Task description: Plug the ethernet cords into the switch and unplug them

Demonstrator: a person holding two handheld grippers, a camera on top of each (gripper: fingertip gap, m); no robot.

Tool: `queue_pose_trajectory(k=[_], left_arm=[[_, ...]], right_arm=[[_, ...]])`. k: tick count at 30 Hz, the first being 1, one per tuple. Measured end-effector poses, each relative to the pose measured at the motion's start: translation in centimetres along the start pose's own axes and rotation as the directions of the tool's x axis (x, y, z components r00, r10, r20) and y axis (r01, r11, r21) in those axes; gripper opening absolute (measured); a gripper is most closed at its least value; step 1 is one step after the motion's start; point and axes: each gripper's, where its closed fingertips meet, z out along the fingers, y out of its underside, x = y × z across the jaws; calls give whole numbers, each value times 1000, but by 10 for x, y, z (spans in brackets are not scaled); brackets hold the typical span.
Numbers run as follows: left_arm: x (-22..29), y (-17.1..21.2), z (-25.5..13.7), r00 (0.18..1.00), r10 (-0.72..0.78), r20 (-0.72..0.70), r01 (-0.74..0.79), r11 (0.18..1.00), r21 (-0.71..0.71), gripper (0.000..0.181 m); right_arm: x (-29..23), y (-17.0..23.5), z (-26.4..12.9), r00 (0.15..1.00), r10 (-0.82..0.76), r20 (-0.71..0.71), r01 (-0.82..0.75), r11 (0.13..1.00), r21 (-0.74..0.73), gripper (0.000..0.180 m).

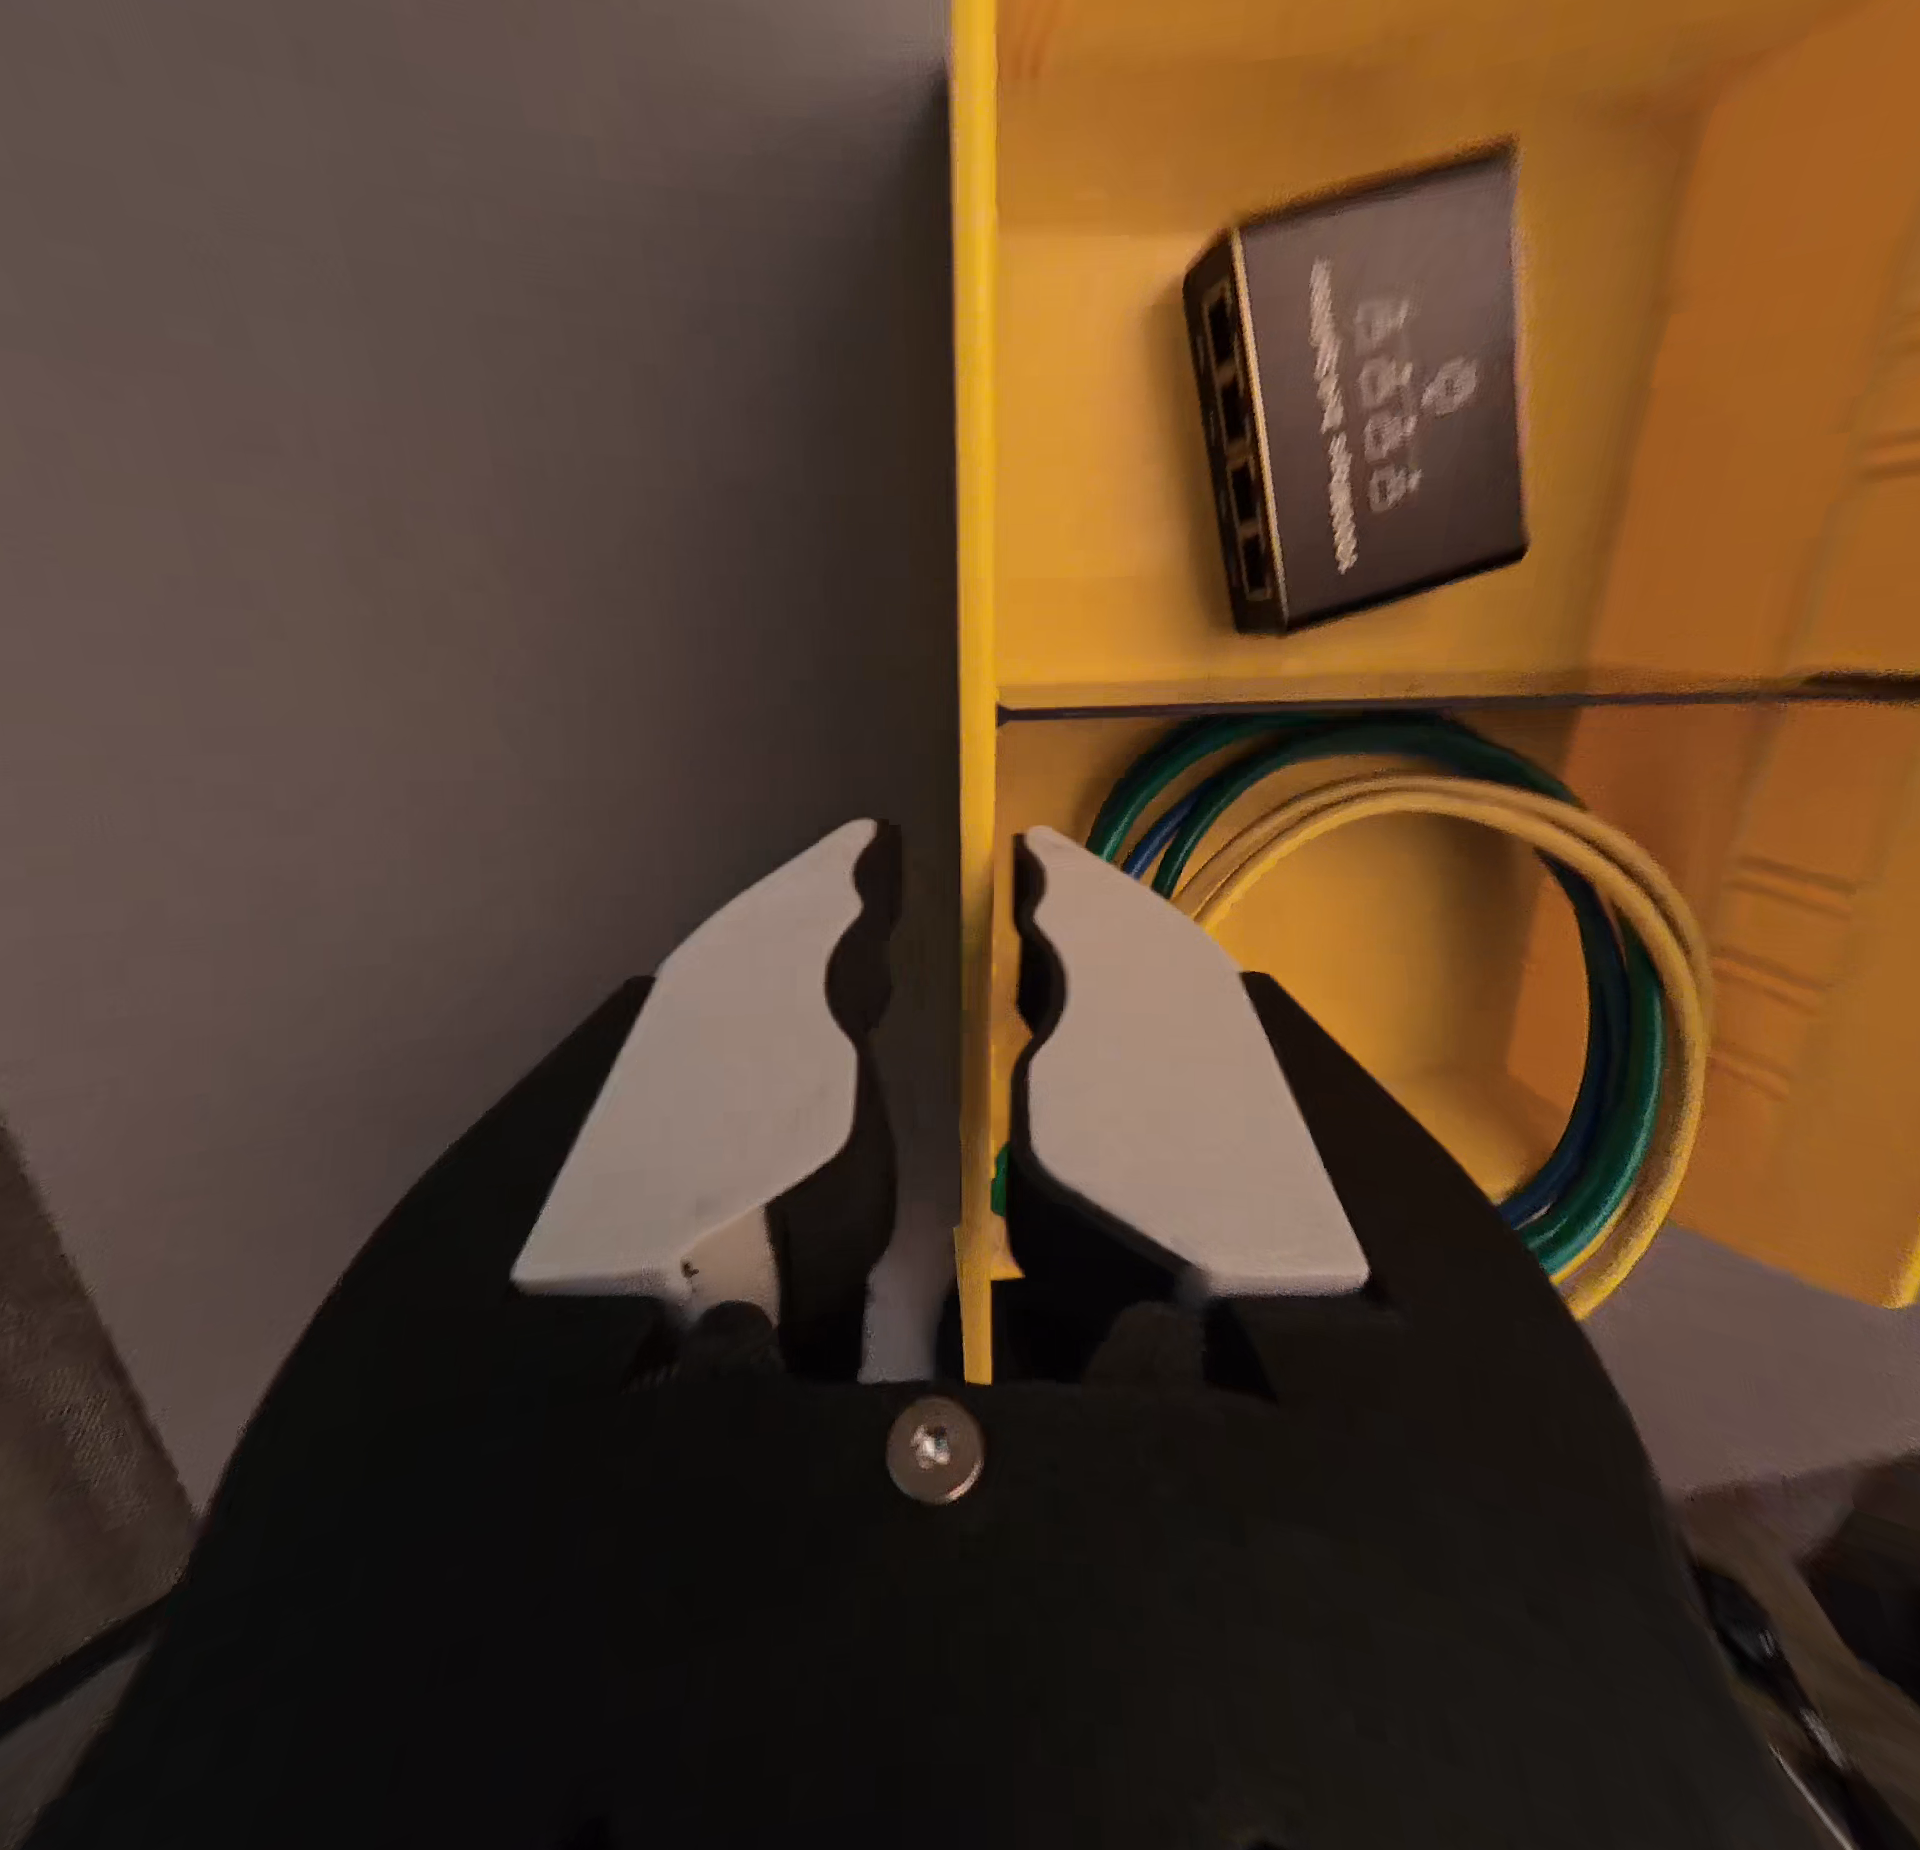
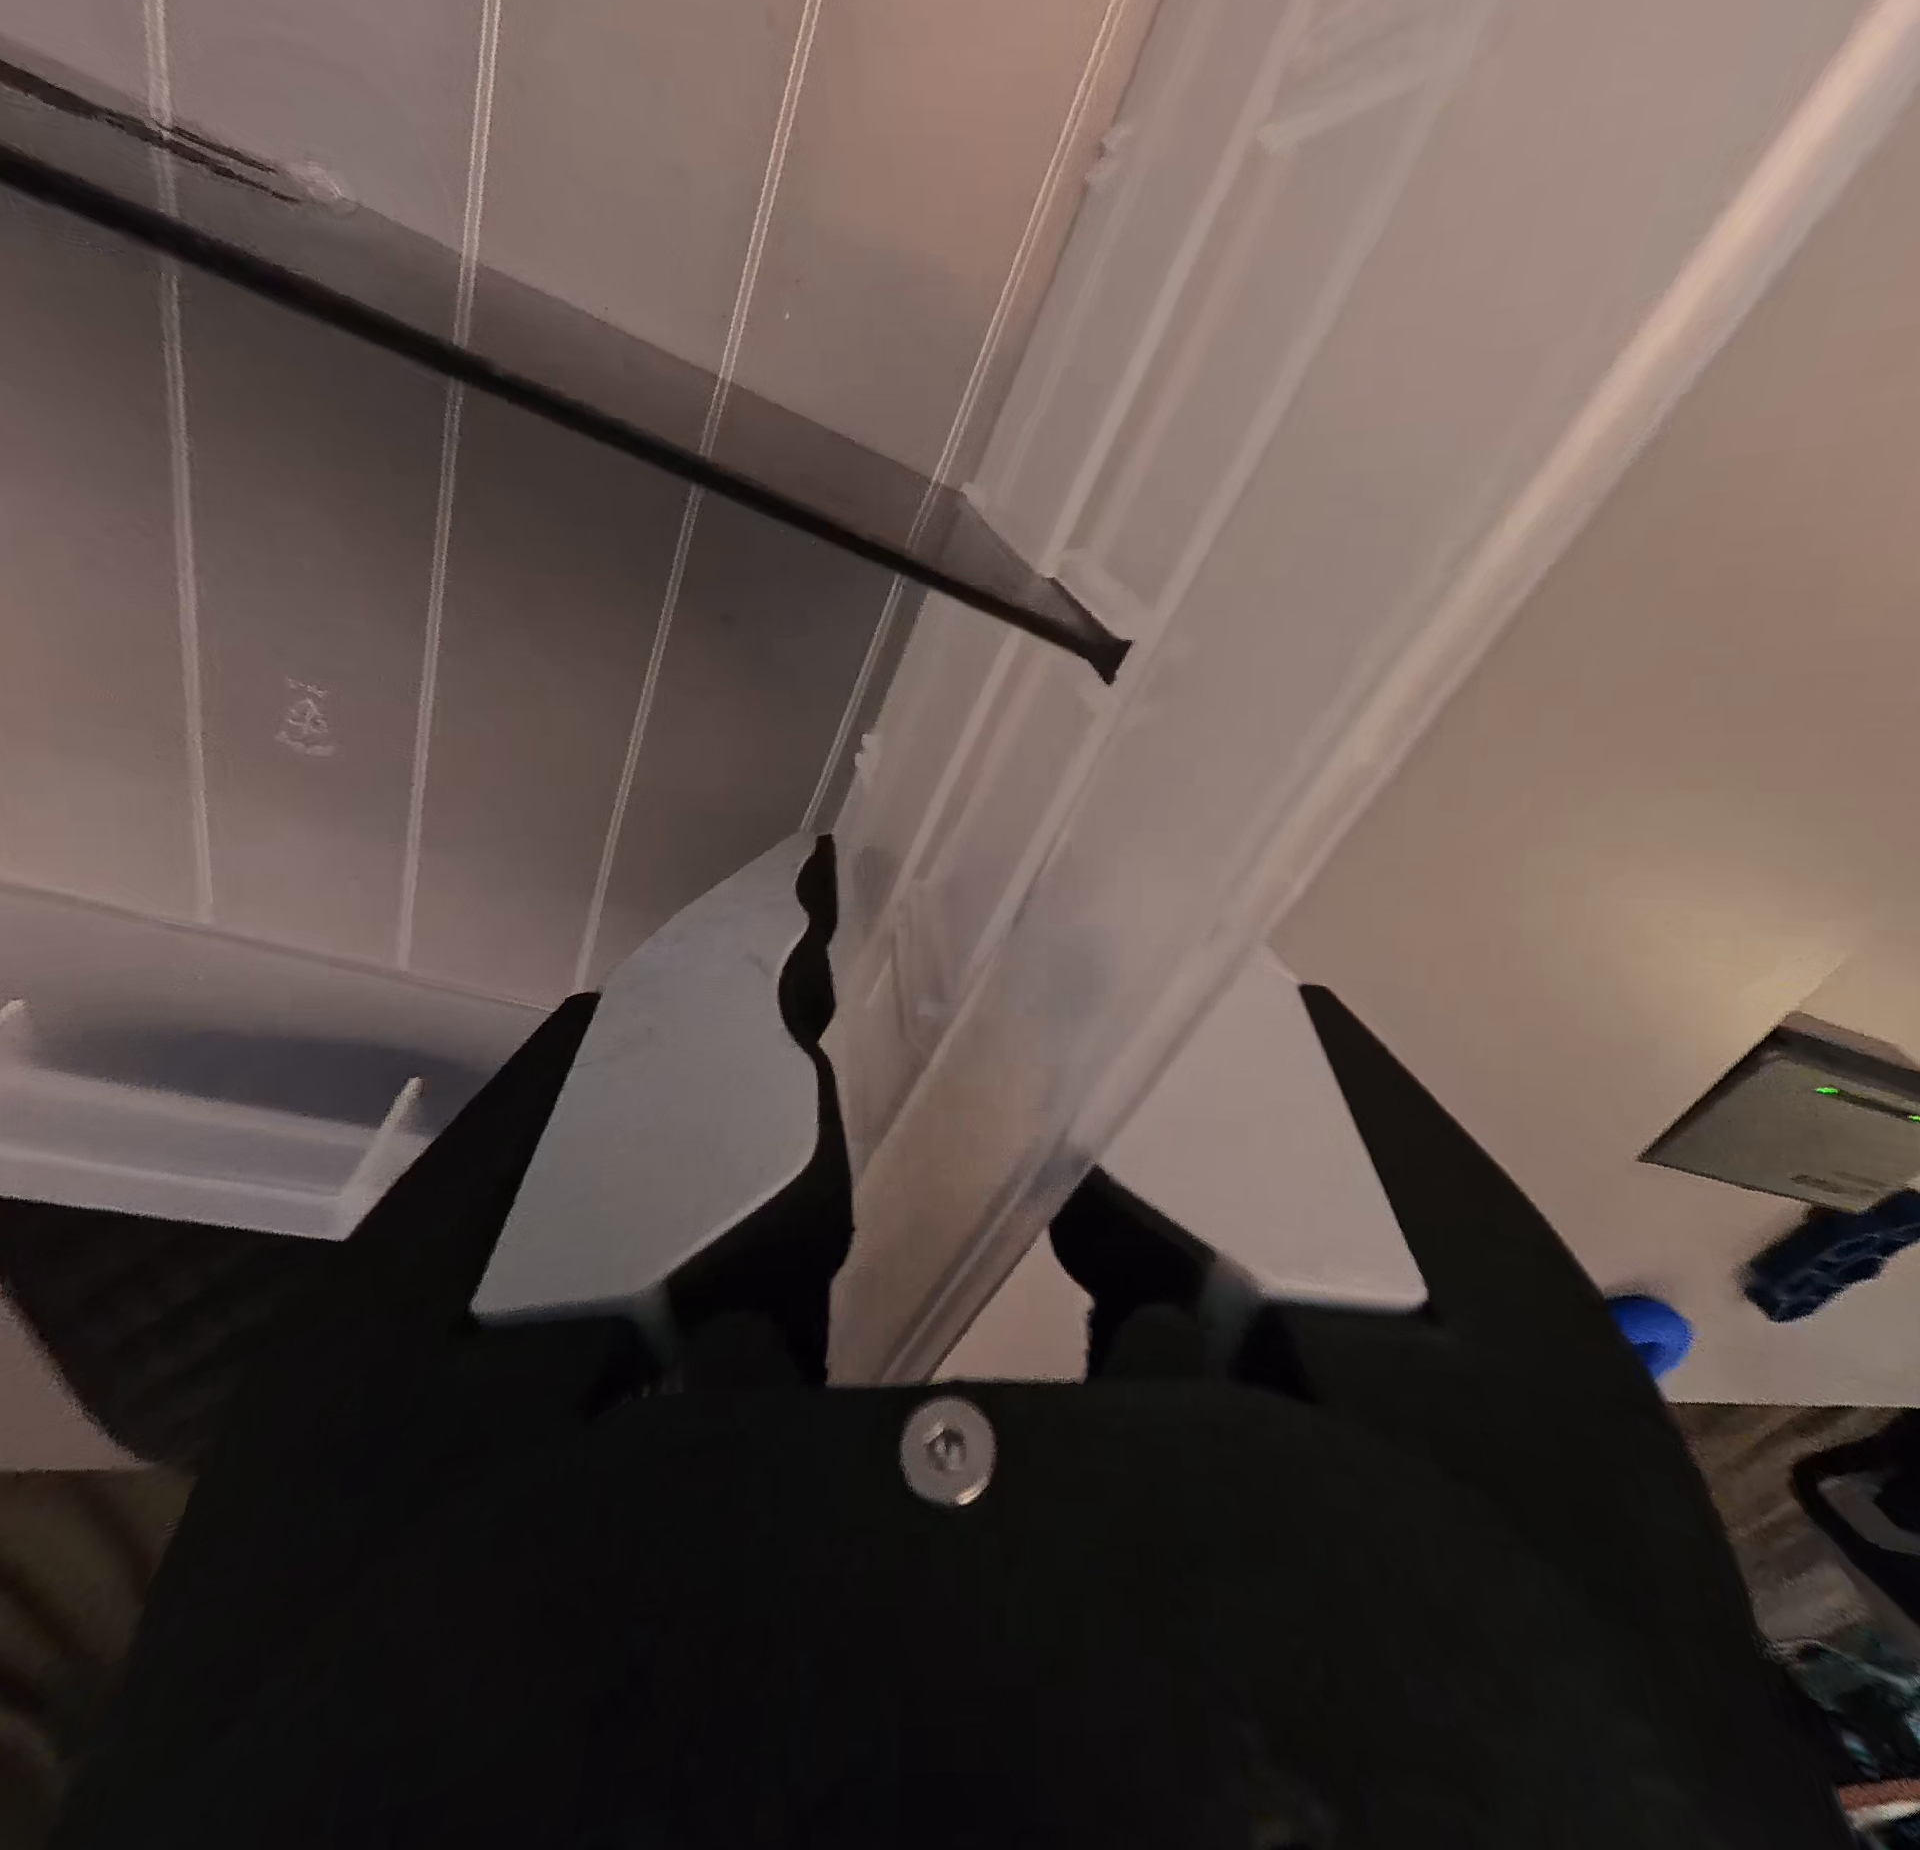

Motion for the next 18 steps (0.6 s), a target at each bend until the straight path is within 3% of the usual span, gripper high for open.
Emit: queue_pose_trajectory(k=[4, 7, 9, 11, 14, 18], left_arm=[[20, -27, -67, 996, 88, 23, -90, 940, 328, 41], [66, -37, -124, 967, 255, -2, -202, 773, 602, 56], [96, -22, -149, 922, 387, 9, -276, 641, 717, 69], [103, -1, -159, 903, 417, 99, -328, 522, 787, 84], [96, 37, -158, 908, 379, 179, -337, 405, 850, 83], [101, 83, -140, 914, 404, 46, -212, 379, 901, 90]], right_arm=[[3, -1, -6, 995, -76, -68, 78, 996, 36, 60], [2, -9, -25, 986, -131, -102, 144, 981, 131, 62], [0, -17, -44, 978, -155, -142, 186, 954, 237, 62], [-2, -23, -67, 975, -136, -176, 192, 914, 357, 62], [-17, -26, -109, 983, -78, -169, 167, 772, 613, 61], [-51, 7, -165, 990, -28, -137, 136, 423, 896, 60]])
